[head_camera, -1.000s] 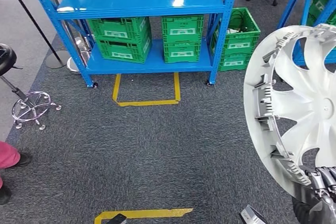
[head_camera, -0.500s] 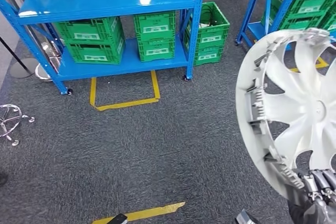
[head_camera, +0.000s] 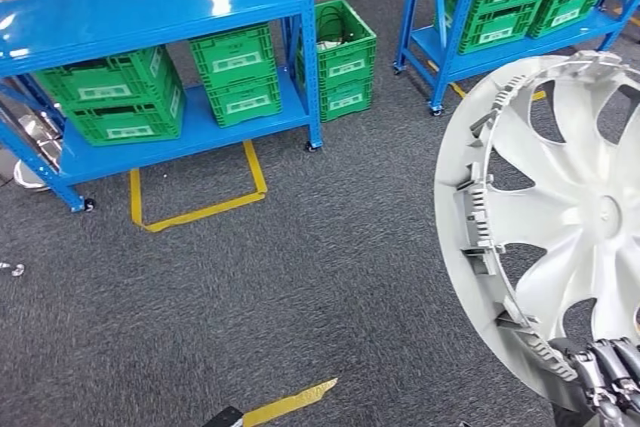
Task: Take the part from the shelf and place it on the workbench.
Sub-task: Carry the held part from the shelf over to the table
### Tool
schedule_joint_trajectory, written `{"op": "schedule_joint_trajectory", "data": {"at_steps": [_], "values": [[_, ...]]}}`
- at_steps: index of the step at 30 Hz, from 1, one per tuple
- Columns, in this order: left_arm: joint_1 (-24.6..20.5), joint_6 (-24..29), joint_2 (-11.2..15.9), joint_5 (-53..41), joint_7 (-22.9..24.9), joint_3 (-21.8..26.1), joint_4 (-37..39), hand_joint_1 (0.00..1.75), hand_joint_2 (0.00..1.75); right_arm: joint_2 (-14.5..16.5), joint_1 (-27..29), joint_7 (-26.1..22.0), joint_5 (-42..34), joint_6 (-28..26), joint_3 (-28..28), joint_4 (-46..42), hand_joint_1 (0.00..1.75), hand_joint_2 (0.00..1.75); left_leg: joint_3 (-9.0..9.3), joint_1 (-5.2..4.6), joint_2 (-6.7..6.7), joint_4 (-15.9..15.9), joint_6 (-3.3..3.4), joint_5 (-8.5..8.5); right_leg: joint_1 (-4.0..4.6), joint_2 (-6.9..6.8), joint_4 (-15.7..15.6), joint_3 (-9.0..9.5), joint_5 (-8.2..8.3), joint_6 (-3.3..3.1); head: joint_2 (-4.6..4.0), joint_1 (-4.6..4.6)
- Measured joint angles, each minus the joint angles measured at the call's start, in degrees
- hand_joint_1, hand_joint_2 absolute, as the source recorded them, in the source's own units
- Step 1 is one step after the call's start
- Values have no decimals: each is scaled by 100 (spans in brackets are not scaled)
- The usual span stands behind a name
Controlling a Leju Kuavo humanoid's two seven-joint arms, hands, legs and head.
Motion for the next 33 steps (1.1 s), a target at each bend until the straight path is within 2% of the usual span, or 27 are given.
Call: {"op": "schedule_joint_trajectory", "data": {"at_steps": [2,3,4,5,6,7,9,10,11,13,14,15,16,17,18,19,20,21,22,23,25,26,28,29,30,32,33], "values": [[-17,-9,-6,-7,-4,9,-1,0,175,36,18,-11,-3,0,-23,-50,175,175,-297,20,-259,710,-36,-378,-6,106,-3,-4,11,-42,0,-24],[-33,-17,-9,-5,-7,16,-1,0,175,48,23,-18,-3,0,-34,-64,175,175,-468,24,-325,1114,-41,-540,-2,167,-2,-7,13,-50,0,-28],[-48,-25,-12,-5,-8,25,-1,0,175,56,33,-30,-2,0,-44,-75,175,175,-581,23,-355,1394,-38,-608,3,235,0,-2,13,-53,0,-27],[-57,-30,-15,-8,-9,32,-1,0,175,66,49,-51,-1,0,-52,-84,175,175,-600,21,-369,1456,-26,-551,8,307,1,6,13,-54,0,-27],[-59,-28,-17,-15,-9,38,-1,0,175,78,70,-76,0,0,-62,-96,175,175,-523,20,-389,1288,-7,-380,11,384,3,20,12,-55,0,-27],[-51,-24,-19,-26,-7,42,-1,0,175,92,95,-101,1,0,-74,-113,175,175,-379,20,-440,941,17,-133,12,460,4,35,12,-54,0,-27],[-18,-9,-24,-52,-2,47,2,0,175,121,139,-138,1,0,-99,-160,175,175,-105,24,-673,242,59,235,12,599,12,26,22,-33,0,-22],[-8,-6,-28,-62,0,50,3,0,175,132,155,-147,1,0,-108,-186,175,175,-38,22,-764,37,74,303,5,658,18,-5,38,-5,0,-24],[-5,-4,-32,-70,0,53,4,0,175,143,173,-152,1,0,-115,-210,175,175,-19,19,-813,-50,89,294,-4,712,22,-48,60,32,0,-25],[-17,-16,-35,-80,-1,57,3,0,175,161,233,-152,1,0,-134,-261,175,175,-19,20,-723,-166,123,270,-17,802,11,-130,116,119,0,-28],[-20,-30,-42,-84,-1,59,2,0,175,168,267,-149,1,0,-150,-283,175,175,-11,32,-663,-228,144,281,-13,767,23,-177,108,145,0,-25],[-18,-43,-46,-87,-2,60,2,0,175,173,289,-146,2,0,-166,-299,175,175,-4,41,-600,-284,161,301,-2,659,109,-246,44,166,0,-9],[-13,-55,-49,-89,-3,63,2,0,175,174,294,-141,2,0,-178,-309,175,175,-2,47,-531,-320,175,327,8,507,323,-361,-88,179,0,7],[-8,-69,-49,-91,-4,67,2,0,175,175,293,-136,2,0,-188,-315,175,175,0,39,-458,-333,187,338,10,333,668,-526,-275,189,0,19],[-2,-77,-43,-94,-4,70,2,0,175,176,292,-132,2,0,-193,-320,175,175,-4,25,-385,-334,195,338,10,218,1078,-709,-458,207,0,31],[2,-85,-36,-98,-5,75,2,0,175,177,300,-129,2,0,-199,-323,175,175,-6,14,-304,-332,200,335,4,163,1429,-864,-578,223,0,31],[4,-90,-30,-105,-6,79,2,0,175,178,319,-129,2,0,-209,-326,175,175,-3,6,-226,-331,204,329,-1,136,1609,-935,-599,237,0,30],[5,-93,-24,-115,-8,82,2,0,175,178,339,-132,3,0,-221,-328,175,175,2,3,-153,-330,206,322,-4,115,1550,-887,-514,245,0,30],[5,-97,-20,-124,-11,85,2,0,175,178,355,-134,3,0,-236,-330,175,175,15,1,-84,-329,202,311,-5,65,1250,-711,-345,247,0,31],[4,-99,-16,-133,-15,86,2,0,175,178,364,-135,3,0,-249,-337,175,175,35,-5,-24,-326,190,297,-2,-49,822,-468,-179,242,0,32],[8,-101,-9,-141,-24,89,2,0,175,179,362,-135,2,0,-264,-361,175,175,60,-39,76,-306,146,255,28,-255,136,-58,-4,184,0,28],[10,-101,-4,-143,-27,89,2,0,175,180,365,-135,1,0,-270,-375,175,175,71,-56,121,-297,124,241,43,-298,6,19,-5,146,0,26],[8,-101,5,-145,-29,90,1,0,175,184,378,-134,0,0,-286,-393,175,175,90,-67,209,-289,84,217,48,-191,-15,19,-5,64,0,19],[6,-101,8,-147,-29,91,1,0,175,186,390,-133,-1,0,-296,-401,175,175,94,-59,163,-259,53,178,38,-133,-22,14,6,31,0,20],[6,-101,10,-149,-30,91,0,0,175,189,398,-133,-1,0,-303,-409,175,175,59,-46,51,-150,21,89,26,-74,-32,13,17,-5,0,11],[-2,-108,13,-151,-37,98,-1,0,175,196,409,-136,-1,0,-311,-422,175,175,-168,-15,-247,412,-33,-244,8,33,-43,13,33,-58,0,-5],[-12,-120,13,-150,-42,106,-1,0,175,198,406,-140,0,0,-316,-424,175,175,-342,-6,-323,823,-44,-436,9,93,-42,11,34,-72,0,-11]]}}
